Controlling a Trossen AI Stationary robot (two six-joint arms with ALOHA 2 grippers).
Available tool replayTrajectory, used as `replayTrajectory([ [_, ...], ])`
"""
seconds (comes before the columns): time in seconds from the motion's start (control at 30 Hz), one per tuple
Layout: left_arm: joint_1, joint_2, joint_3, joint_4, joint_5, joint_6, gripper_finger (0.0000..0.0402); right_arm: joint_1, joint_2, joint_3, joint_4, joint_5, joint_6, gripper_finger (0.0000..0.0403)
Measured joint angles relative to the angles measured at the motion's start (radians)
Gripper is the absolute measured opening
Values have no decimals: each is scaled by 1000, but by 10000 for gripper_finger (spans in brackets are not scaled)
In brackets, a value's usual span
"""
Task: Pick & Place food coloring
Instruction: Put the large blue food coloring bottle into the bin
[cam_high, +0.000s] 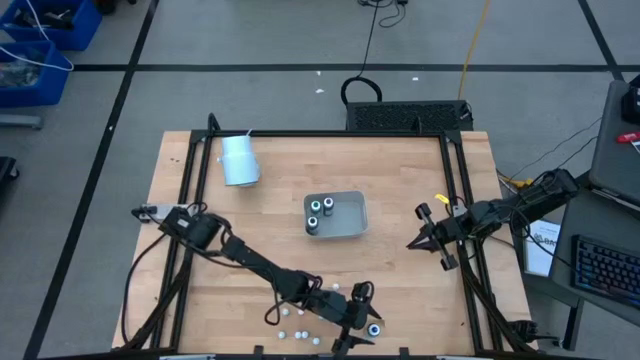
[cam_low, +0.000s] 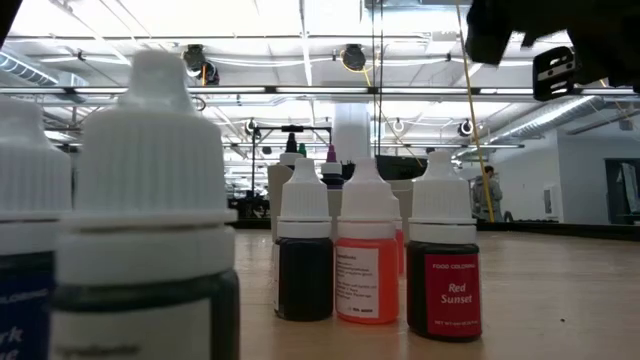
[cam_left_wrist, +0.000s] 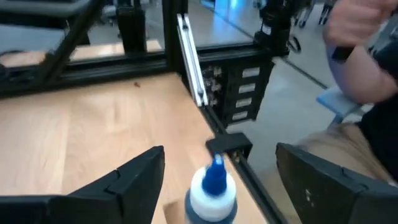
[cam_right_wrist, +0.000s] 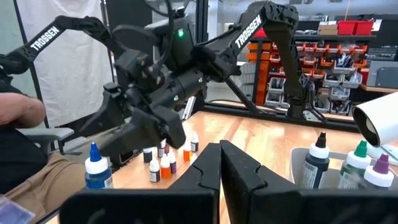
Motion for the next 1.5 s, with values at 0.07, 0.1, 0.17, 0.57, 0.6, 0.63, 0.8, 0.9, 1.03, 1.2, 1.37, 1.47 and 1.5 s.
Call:
replayTrajectory([
  [0.07,-1,16,0,25,0,10,311,0,5,0,2,2,0,0],
  [0.1,-1,24,0,42,-1,11,311,0,6,0,-2,2,0,0],
  [0.17,-1,32,-1,46,-1,14,308,0,8,0,-1,4,0,0],
  [0.57,3,50,0,58,2,30,292,0,10,0,1,28,-1,0],
  [0.6,3,55,-1,60,2,33,292,0,10,0,1,28,-2,0],
  [0.63,3,59,-2,57,6,35,292,0,10,0,1,28,-2,0],
  [0.8,8,66,-2,65,18,36,286,0,12,0,2,28,-3,0],
  [0.9,11,66,-2,63,28,35,279,0,13,0,1,28,-3,0],
  [1.03,12,66,-2,67,28,44,265,0,13,0,2,29,-3,0],
  [1.2,16,66,-2,55,28,38,230,0,13,0,1,28,-3,0],
  [1.37,16,66,-2,56,29,41,174,0,13,0,1,28,-3,0],
  [1.47,16,66,-2,56,29,64,133,0,13,0,1,28,-3,0],
  [1.5,16,66,-2,59,29,77,122,0,13,0,1,28,-3,0],
])
